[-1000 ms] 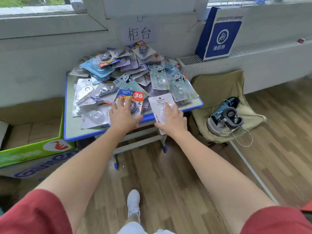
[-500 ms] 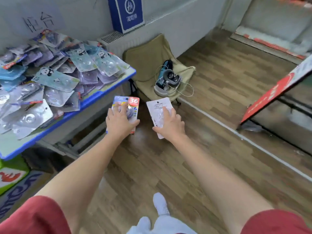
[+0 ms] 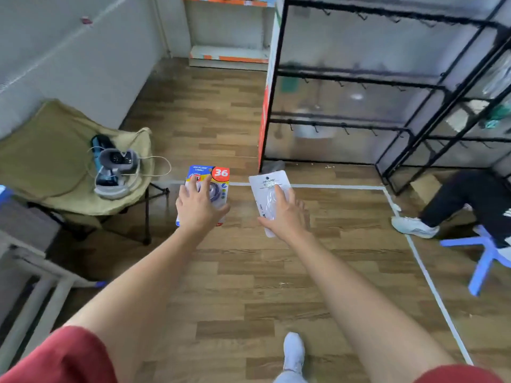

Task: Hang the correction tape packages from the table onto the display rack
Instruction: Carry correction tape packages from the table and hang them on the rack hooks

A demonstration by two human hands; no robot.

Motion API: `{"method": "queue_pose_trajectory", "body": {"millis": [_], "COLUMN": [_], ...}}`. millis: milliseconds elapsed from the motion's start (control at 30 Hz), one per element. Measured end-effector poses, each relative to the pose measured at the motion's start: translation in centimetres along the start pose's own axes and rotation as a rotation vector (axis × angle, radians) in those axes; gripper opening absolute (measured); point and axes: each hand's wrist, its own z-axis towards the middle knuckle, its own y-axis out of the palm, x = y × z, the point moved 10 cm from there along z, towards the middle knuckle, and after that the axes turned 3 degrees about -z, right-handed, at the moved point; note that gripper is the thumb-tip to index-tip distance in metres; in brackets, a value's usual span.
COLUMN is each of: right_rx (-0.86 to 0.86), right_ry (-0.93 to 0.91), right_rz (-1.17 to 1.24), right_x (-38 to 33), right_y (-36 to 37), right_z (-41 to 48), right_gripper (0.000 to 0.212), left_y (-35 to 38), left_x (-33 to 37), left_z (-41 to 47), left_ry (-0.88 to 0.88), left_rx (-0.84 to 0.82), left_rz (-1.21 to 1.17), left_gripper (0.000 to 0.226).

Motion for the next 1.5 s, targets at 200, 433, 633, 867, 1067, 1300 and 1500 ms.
{"method": "queue_pose_trajectory", "body": {"millis": [200, 433, 633, 867, 1067, 1300, 1500], "right_rx": [0.096, 0.172, 0.235, 0.345, 0.474, 0.615, 0.714], "right_ry": [0.090, 0.056, 0.054, -0.005, -0.032, -0.138, -0.286], "right_rz": [0.072, 0.098, 0.022, 0.039, 0.004, 0.050, 0.066], "right_x": [11.7, 20.8, 24.8, 26.4, 27.7, 27.6, 27.0], "right_y": [-7.2, -14.6, -18.4, -24.3, -32.1, -39.8, -45.1], "right_z": [5.5, 13.2, 20.9, 32.3, 41.8, 51.7, 59.8], "right_gripper": [0.090, 0.090, 0.091, 0.093, 0.091, 0.088, 0.087], "left_y": [5.9, 9.5, 10.6, 12.1, 11.0, 9.0, 5.6], "left_x": [13.5, 25.0, 30.6, 36.9, 45.3, 54.0, 60.6], "left_z": [3.9, 9.0, 15.2, 26.4, 35.2, 43.9, 50.1], "left_ry": [0.138, 0.159, 0.156, 0.179, 0.213, 0.339, 0.417], "left_rx": [0.015, 0.098, 0.192, 0.284, 0.375, 0.475, 0.662], "left_rz": [-0.026, -0.018, -0.026, -0.050, -0.161, -0.148, -0.235], "left_gripper": [0.077, 0.080, 0.078, 0.078, 0.079, 0.080, 0.082]}}
